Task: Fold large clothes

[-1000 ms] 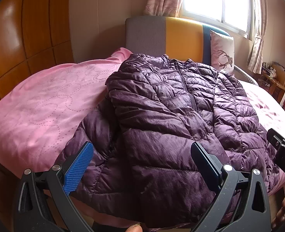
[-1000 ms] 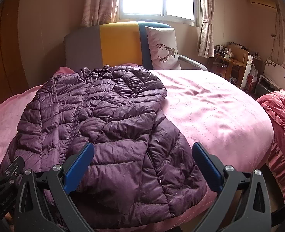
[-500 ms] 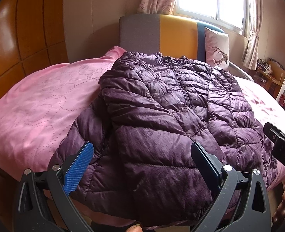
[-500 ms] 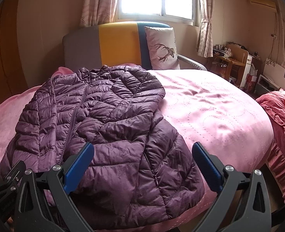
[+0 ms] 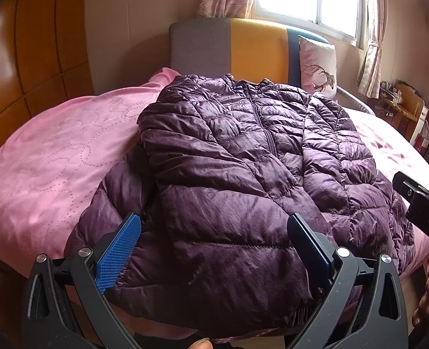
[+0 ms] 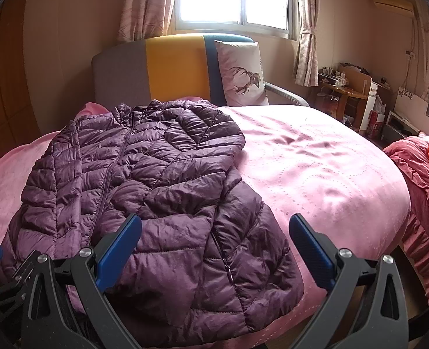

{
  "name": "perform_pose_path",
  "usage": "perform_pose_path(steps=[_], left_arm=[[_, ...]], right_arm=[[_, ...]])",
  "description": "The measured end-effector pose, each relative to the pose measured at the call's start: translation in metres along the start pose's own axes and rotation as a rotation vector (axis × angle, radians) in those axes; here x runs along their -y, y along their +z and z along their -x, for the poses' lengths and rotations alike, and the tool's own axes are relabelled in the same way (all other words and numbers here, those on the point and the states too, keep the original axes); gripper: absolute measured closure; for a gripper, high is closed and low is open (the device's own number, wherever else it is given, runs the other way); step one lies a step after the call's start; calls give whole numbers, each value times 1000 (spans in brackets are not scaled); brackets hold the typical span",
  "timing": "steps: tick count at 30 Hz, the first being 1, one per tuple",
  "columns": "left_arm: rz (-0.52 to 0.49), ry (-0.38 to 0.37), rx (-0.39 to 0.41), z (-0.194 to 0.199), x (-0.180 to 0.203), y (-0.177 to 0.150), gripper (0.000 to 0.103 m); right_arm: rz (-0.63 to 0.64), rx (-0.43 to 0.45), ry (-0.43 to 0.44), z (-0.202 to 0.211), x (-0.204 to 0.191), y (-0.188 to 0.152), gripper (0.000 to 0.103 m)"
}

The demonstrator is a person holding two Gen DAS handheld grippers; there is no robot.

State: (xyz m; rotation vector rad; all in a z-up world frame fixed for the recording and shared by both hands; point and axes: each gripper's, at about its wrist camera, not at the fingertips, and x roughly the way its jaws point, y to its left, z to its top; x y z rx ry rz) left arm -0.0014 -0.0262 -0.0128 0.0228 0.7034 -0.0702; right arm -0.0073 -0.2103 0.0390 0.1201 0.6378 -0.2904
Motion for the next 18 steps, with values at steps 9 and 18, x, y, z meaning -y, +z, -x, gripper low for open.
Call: perform_pose_path(steps=[9, 18], left_arm=[[-30, -36, -14, -1, 8, -3, 3], [-74, -128, -28, -5, 16, -3, 3]], right_arm=[[-8, -5, -4, -2, 4, 1, 2], [-16, 1, -18, -7, 14, 4, 2]])
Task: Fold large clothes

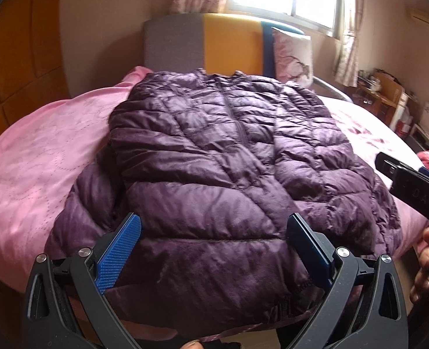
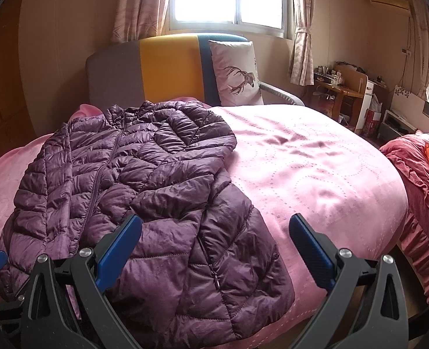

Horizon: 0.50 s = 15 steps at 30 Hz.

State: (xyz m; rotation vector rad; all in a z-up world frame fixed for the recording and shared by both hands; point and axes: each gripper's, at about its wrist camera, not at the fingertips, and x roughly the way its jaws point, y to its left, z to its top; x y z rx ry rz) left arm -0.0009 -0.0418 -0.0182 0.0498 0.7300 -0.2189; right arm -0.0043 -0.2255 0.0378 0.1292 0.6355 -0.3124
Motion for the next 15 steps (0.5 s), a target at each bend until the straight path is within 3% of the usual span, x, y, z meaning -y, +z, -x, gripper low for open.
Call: perform_pose_path(steps=[4, 7, 13, 15], left_arm=[[-31, -84, -44, -7, 6, 0, 3], [-74, -59, -28, -6, 11, -1, 3], [-181, -100, -41, -9, 21, -9, 3], [-192, -115, -58, -14, 18, -12, 17]], right_arm=[[-23, 15, 28, -2, 10, 4, 2], [-13, 15, 69, -4, 10, 10, 2], [82, -34, 210, -25, -22, 21, 2], [154, -73, 261, -38, -43, 18, 2]])
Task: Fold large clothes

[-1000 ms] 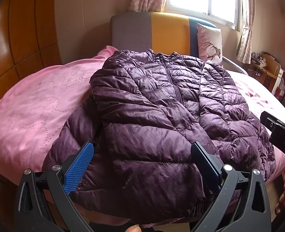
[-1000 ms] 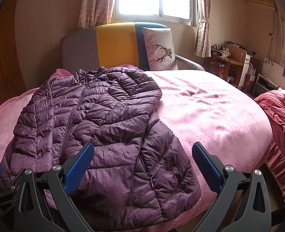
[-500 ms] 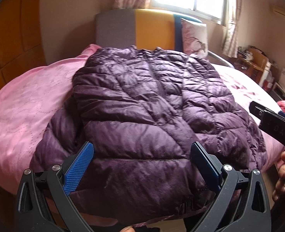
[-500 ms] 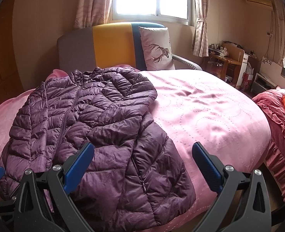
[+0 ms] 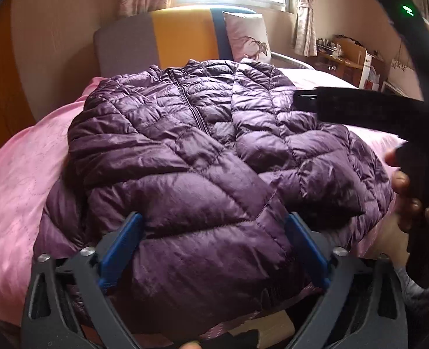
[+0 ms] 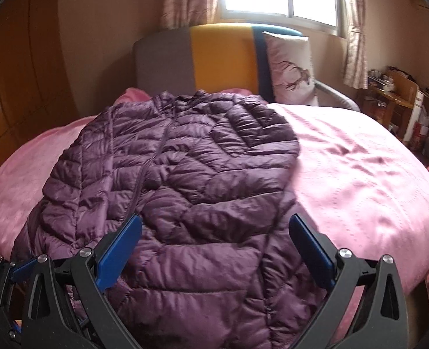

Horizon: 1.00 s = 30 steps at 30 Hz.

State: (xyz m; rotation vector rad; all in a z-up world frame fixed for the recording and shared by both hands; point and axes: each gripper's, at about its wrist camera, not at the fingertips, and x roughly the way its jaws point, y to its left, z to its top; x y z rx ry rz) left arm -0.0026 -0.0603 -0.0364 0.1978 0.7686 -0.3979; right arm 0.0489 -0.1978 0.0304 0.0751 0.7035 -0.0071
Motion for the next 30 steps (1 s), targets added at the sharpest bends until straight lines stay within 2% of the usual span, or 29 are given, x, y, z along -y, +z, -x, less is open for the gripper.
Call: perform_pose_path(steps=[1, 2, 3, 5, 6, 7, 9, 11, 13, 14, 16, 19, 23, 24, 26, 27, 28, 30], left_arm=[[8, -8, -11, -1, -3, -2, 28], [25, -29, -23, -4, -9, -4, 38], [32, -48, -19, -2, -13, -5, 56], [63, -104, -5, 6, -26, -4, 75], [92, -140, -4, 9, -34, -3, 82], [126, -178, 2, 13, -43, -1, 85], [169, -221, 34, 27, -61, 5, 88], [221, -245, 87, 46, -87, 14, 88], [282, -239, 140, 63, -116, 23, 88], [321, -218, 171, 73, -137, 28, 88], [405, -172, 221, 87, -177, 33, 88], [522, -19, 257, 98, -243, 33, 88], [669, 218, 200, 89, -326, 21, 88], [700, 257, 181, 85, -341, 19, 88], [778, 378, 133, 78, -375, 11, 88], [803, 402, 113, 76, -386, 8, 88], [813, 410, 96, 74, -395, 5, 86], [861, 507, 58, 76, -406, -2, 60]], right_arm=[[40, -33, 15, -11, -9, -1, 3], [78, -74, 27, -22, -17, -4, 12], [109, -121, 46, -33, -23, -9, 35], [130, -171, 70, -46, -27, -16, 50], [148, -157, 76, -44, -28, -19, 62], [169, -151, 82, -40, -29, -20, 67], [174, -144, 109, -29, -22, -15, 83], [155, -112, 129, -15, -9, -4, 87], [156, -51, 84, 1, 10, 11, 88], [156, -27, 50, 5, 19, 17, 90], [154, 21, -94, 10, 47, 33, 91], [104, 31, -274, 3, 96, 52, 93], [44, 16, -490, -19, 163, 70, 95], [21, 5, -540, -26, 183, 75, 95], [-19, -19, -617, -40, 212, 84, 95], [-49, -32, -646, -46, 229, 88, 95], [-71, -44, -674, -48, 245, 90, 95], [-114, -63, -731, -57, 272, 98, 95]])
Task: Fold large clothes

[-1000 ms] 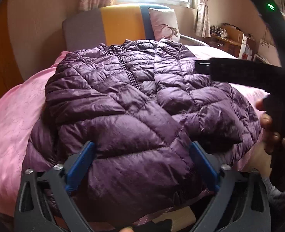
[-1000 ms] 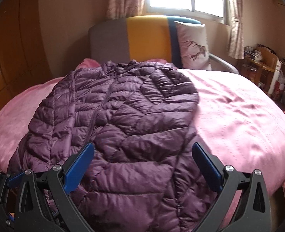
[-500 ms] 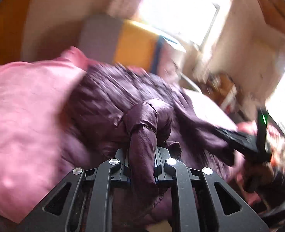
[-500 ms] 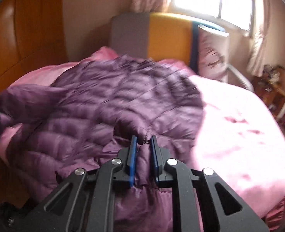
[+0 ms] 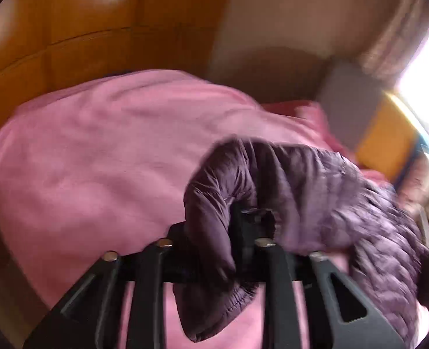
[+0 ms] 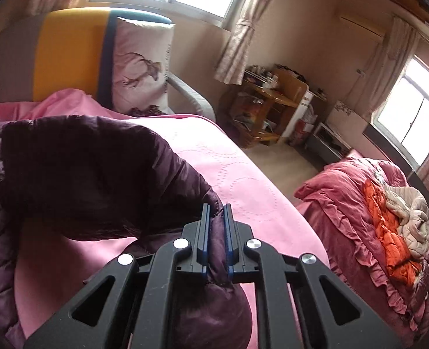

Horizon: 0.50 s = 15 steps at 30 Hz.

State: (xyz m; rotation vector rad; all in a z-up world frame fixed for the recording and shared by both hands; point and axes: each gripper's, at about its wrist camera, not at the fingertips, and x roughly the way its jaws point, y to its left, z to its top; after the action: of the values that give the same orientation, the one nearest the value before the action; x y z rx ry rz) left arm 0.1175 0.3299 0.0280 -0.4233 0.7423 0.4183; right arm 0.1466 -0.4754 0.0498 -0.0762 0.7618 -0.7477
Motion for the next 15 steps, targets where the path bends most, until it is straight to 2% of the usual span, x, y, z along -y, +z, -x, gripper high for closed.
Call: perform_pose_path(steps=[1, 2, 4, 5, 6, 8, 10, 11, 13, 15], left_arm=[[28, 38, 9, 2, -6, 0, 29], [61, 75, 46, 8, -12, 0, 11], [94, 93, 102, 26, -23, -2, 10], [93, 83, 99, 31, -24, -3, 10], [86, 56, 90, 35, -28, -7, 10], [51, -65, 64, 48, -26, -21, 10], [-1, -169, 37, 51, -17, -38, 10], [-44, -228, 0, 55, -8, -58, 10], [-108, -316, -69, 58, 14, -90, 10], [-142, -419, -158, 57, 31, -118, 10]], right_arm=[[-29, -18, -9, -10, 8, 8, 94], [-52, -27, -15, -17, 13, 13, 90], [-88, -9, -44, -25, 22, 24, 61], [-104, 4, -48, -25, 25, 26, 35], [-126, 27, -59, -20, 30, 28, 23], [-134, 37, -21, -10, 23, 29, 23], [-104, 24, 114, 6, 11, 19, 18], [-86, 17, 178, 17, 4, 9, 14], [-64, -45, 390, 41, -15, -20, 13], [-49, -156, 626, 61, -37, -54, 13]])
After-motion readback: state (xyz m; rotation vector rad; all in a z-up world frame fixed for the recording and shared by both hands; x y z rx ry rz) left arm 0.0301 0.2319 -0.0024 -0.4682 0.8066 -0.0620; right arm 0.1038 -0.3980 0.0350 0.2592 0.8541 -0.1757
